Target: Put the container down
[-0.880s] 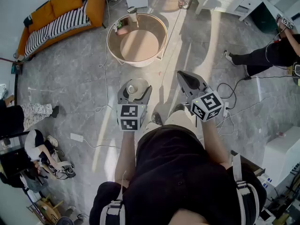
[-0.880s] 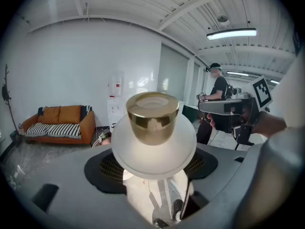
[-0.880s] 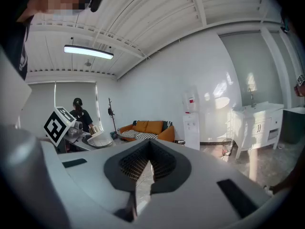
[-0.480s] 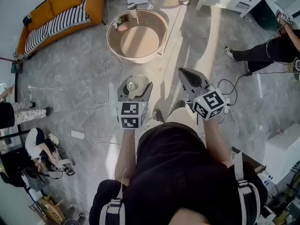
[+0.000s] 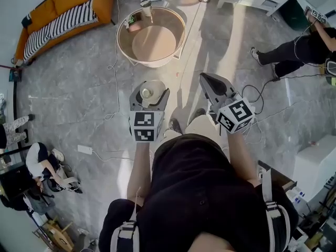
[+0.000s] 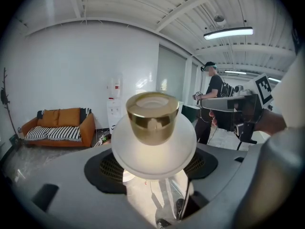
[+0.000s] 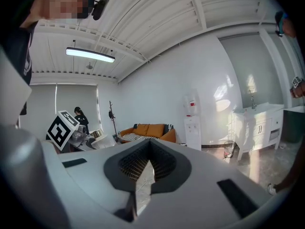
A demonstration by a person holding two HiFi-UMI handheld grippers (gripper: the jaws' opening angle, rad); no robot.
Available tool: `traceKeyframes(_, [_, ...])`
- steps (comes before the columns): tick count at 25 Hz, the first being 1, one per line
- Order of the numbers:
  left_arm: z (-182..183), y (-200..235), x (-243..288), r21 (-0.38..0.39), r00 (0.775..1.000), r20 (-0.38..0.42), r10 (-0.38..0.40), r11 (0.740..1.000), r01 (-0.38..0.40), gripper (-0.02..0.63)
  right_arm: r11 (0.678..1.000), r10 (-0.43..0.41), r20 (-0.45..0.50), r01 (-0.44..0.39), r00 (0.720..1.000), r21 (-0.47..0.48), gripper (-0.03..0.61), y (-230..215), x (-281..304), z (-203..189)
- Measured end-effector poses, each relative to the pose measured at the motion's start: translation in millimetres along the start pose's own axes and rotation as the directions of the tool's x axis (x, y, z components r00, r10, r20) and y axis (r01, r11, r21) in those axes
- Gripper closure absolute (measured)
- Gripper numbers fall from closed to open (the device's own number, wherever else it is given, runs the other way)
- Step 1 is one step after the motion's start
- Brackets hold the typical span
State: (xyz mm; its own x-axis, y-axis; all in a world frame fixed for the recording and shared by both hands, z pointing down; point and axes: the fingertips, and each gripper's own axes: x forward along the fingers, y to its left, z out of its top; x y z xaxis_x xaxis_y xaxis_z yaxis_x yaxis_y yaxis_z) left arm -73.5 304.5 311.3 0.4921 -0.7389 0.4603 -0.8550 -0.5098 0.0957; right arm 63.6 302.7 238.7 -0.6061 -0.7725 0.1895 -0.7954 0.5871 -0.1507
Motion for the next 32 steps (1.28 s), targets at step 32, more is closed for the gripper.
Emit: traceKeyframes(32, [106.2,9.7,161.3,-0.143,0.978,0.035,0.205,0.970,-0.198,0.267,0.987,0.160,0.008,-0.160,0.987,0.006,0.575,-199.6,106.1,50.7])
